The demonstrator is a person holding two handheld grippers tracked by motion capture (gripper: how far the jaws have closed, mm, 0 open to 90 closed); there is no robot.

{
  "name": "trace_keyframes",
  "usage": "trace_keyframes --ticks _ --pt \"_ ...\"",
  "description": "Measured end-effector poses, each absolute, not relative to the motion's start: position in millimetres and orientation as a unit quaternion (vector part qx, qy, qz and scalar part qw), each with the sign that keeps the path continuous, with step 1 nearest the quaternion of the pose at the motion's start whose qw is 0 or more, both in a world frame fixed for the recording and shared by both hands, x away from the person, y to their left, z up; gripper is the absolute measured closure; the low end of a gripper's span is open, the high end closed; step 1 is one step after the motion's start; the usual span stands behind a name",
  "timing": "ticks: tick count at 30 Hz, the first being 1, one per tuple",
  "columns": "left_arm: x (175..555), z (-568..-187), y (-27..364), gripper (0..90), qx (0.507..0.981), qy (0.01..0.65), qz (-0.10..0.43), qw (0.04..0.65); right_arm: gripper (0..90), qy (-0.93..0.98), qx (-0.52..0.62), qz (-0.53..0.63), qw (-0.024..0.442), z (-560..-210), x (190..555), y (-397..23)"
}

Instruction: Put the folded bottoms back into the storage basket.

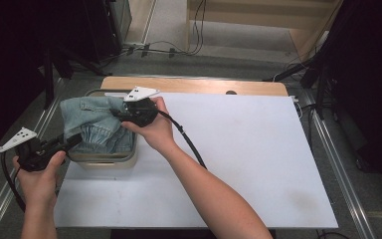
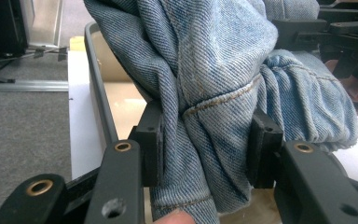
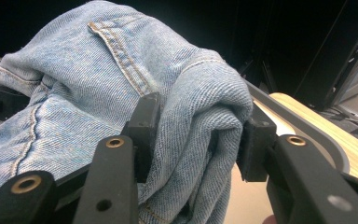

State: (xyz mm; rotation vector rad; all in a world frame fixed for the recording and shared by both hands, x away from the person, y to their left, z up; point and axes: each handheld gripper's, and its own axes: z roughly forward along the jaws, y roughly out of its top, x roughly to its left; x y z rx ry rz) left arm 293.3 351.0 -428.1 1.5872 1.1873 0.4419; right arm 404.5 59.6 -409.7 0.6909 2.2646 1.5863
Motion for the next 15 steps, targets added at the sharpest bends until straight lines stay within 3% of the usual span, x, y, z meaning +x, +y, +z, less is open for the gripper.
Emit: trace_keyframes --ticks 15 --pt "305 -436 342 53.6 0.676 0.501 0.188 0.506 54.9 0.787 0.251 0.545 0.144 -427 414 51"
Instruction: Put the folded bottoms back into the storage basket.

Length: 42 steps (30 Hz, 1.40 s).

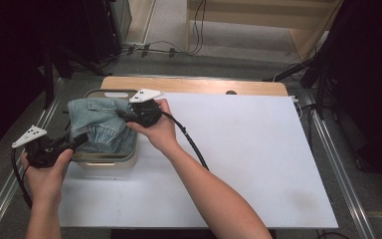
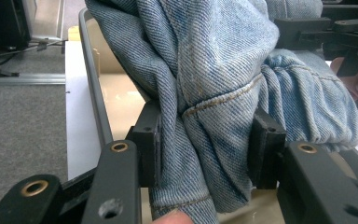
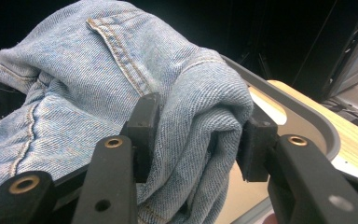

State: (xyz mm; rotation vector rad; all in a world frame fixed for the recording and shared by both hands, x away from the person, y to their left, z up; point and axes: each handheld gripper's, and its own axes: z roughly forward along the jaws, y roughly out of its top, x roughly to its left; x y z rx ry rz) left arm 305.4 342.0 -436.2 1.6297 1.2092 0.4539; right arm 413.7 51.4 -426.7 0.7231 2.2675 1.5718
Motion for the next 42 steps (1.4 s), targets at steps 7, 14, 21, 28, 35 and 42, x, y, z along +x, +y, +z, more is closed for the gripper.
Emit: trace_keyframes --ticks 7,14,21,28,35,42 --pt "313 -436 338 52.9 0.68 0.503 0.188 0.498 53.7 0.781 0.252 0.549 0.159 -433 418 49" --pt "317 -438 337 49.3 0.683 0.508 0.184 0.492 52.3 0.781 0.248 0.55 0.162 -436 422 47" --pt "317 -441 337 36.0 0.68 0.515 0.19 0.486 41.5 0.788 0.258 0.536 0.16 -440 426 46" --pt "315 -439 341 27.8 0.659 0.521 0.181 0.511 18.7 0.777 0.277 0.539 0.171 -435 429 27" --pt "313 -435 339 26.5 0.656 0.515 0.174 0.523 15.9 0.774 0.283 0.539 0.17 -429 416 -3" --pt "311 -428 328 26.7 0.664 0.501 0.172 0.528 8.6 0.779 0.295 0.534 0.148 -425 399 -26"
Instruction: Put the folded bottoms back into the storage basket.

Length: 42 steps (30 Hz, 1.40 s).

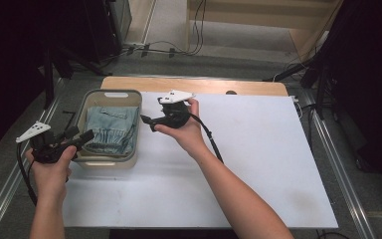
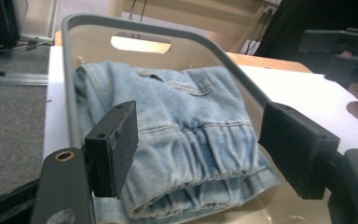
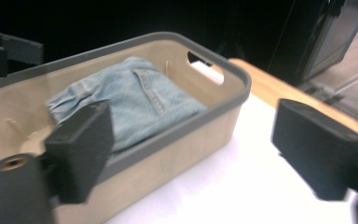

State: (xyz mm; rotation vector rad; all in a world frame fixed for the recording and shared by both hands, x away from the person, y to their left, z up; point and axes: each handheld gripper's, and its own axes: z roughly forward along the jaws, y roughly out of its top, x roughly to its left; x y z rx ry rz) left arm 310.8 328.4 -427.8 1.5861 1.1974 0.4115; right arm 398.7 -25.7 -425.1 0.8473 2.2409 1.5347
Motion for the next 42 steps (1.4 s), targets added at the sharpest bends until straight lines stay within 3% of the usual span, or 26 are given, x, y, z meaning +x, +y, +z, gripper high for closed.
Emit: trace_keyframes --ticks 10,20,23,25,32,42 --pt "309 -416 313 37.4 0.675 0.485 0.169 0.53 0.1 0.778 0.278 0.543 0.146 -420 370 -60" --pt "310 -418 306 68.7 0.674 0.483 0.164 0.534 0.0 0.761 0.291 0.559 0.152 -423 347 -105" --pt "309 -417 300 70.4 0.675 0.48 0.164 0.535 0.0 0.759 0.295 0.559 0.158 -425 340 -119" --pt "309 -418 298 69.3 0.676 0.476 0.162 0.539 0.0 0.755 0.299 0.561 0.161 -427 337 -128" --pt "304 -416 286 47.2 0.679 0.462 0.166 0.546 0.0 0.747 0.31 0.564 0.167 -433 324 -156" --pt "298 -415 273 25.9 0.685 0.432 0.145 0.568 0.0 0.74 0.321 0.564 0.179 -440 311 -185"
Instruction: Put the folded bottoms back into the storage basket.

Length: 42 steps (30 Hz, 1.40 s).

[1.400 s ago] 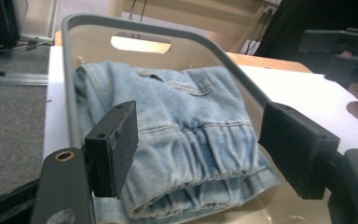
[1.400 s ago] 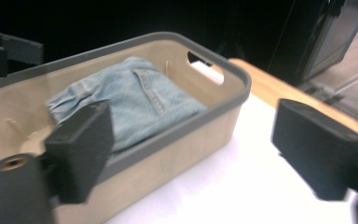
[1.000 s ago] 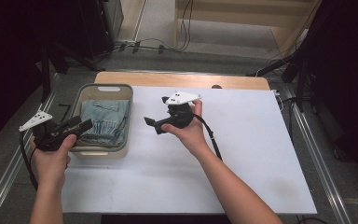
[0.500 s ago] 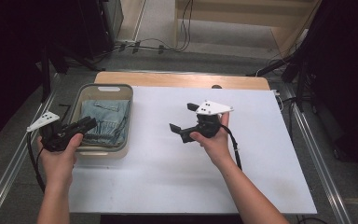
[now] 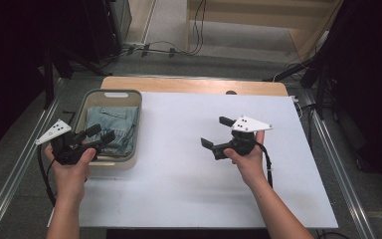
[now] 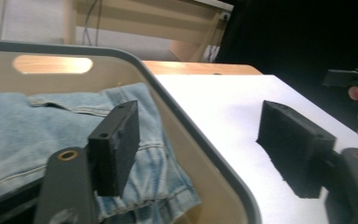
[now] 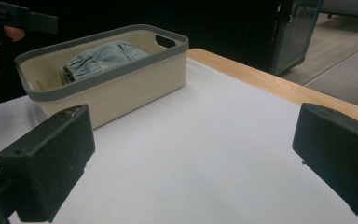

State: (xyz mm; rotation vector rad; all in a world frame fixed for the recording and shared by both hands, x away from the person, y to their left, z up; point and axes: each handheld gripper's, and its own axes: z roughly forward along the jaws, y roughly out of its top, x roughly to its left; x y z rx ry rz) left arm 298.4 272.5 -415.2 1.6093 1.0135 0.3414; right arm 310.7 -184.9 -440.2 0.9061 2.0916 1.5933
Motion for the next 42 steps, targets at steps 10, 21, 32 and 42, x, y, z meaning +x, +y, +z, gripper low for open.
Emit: trace_keyframes --ticks 10,21,32,42 --pt "293 -416 262 11.1 0.689 0.412 0.118 0.585 0.0 0.733 0.329 0.565 0.188 -442 301 -205" --pt "287 -417 251 0.0 0.699 0.392 0.106 0.589 0.0 0.729 0.34 0.561 0.195 -446 290 -226" --pt "282 -423 242 0.0 0.707 0.381 0.107 0.586 0.0 0.725 0.35 0.558 0.203 -454 277 -246" --pt "278 -428 236 0.0 0.717 0.371 0.111 0.58 0.0 0.72 0.363 0.554 0.207 -462 265 -264"
